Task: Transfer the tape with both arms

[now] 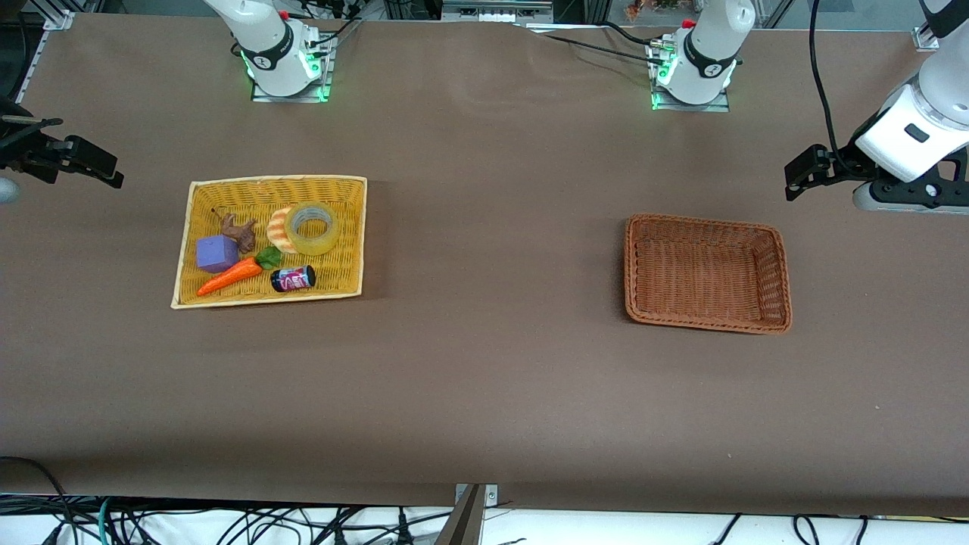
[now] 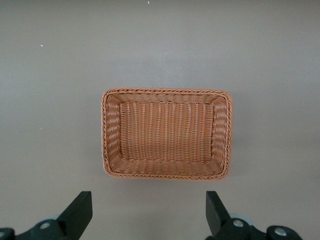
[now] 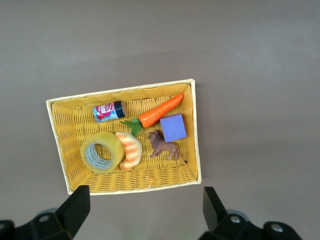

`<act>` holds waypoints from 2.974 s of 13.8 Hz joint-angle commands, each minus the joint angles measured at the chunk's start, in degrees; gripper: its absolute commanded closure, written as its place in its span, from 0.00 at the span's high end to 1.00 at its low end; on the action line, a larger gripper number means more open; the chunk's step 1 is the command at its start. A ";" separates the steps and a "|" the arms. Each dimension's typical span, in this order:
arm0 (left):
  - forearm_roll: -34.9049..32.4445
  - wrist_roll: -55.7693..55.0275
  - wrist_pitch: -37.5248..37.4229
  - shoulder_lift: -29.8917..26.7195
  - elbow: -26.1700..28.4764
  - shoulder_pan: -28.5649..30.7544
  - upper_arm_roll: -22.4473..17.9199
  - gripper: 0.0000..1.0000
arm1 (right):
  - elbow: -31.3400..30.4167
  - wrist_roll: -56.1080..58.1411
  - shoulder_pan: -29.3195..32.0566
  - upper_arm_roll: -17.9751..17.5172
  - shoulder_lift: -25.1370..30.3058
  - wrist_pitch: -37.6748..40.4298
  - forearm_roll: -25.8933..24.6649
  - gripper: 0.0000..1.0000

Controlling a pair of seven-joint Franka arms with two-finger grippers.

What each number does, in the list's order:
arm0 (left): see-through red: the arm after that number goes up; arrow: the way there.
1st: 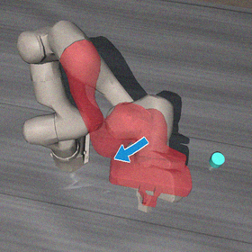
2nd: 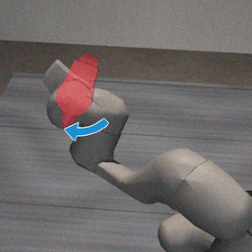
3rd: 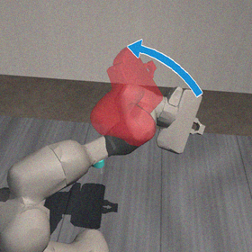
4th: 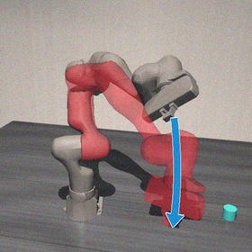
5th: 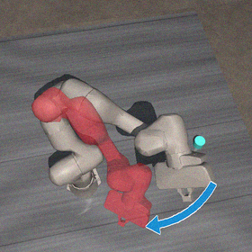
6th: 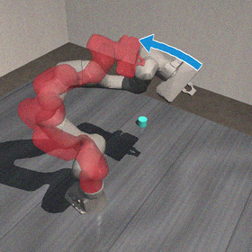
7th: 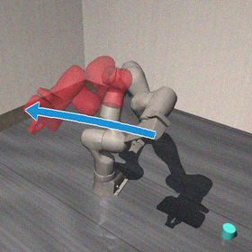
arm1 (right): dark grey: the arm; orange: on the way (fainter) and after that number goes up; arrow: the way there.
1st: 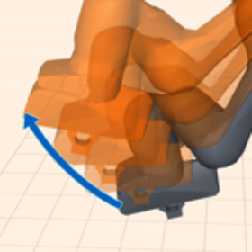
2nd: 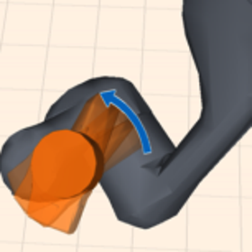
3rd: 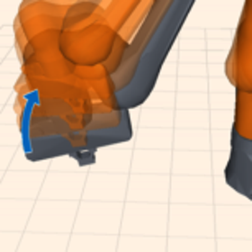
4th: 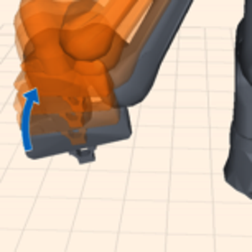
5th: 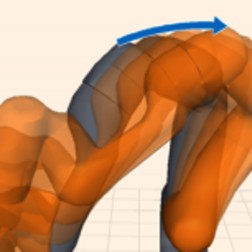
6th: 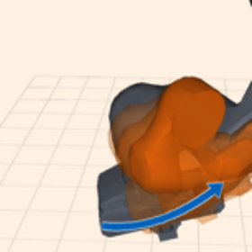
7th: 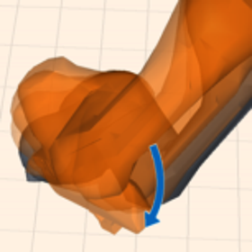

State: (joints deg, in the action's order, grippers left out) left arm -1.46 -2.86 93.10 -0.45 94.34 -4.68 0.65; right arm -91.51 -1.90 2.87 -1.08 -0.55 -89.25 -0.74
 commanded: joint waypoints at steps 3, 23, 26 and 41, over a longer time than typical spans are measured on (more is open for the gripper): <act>-0.21 1.02 0.50 -0.95 0.67 0.11 0.14 1.00 | 1.42 0.41 0.65 -1.03 -0.77 1.10 -0.23 1.00; -0.21 0.93 0.50 -0.87 0.58 -0.15 0.14 1.00 | 1.42 0.14 0.83 -0.85 -0.77 1.10 -0.14 1.00; -0.21 1.02 0.50 -0.78 0.14 0.03 0.14 1.00 | 1.42 0.49 0.83 -0.85 -0.77 1.10 -0.14 1.00; -0.30 0.93 0.50 -0.69 -0.04 -0.24 0.23 1.00 | 1.16 0.67 0.65 -1.12 -4.89 -0.04 0.03 1.00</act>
State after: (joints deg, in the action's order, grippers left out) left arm -1.46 -2.86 93.38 -0.45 94.27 -4.88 0.78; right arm -91.51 -1.91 2.92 -1.49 -2.91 -89.28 -0.91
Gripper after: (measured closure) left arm 0.000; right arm 0.000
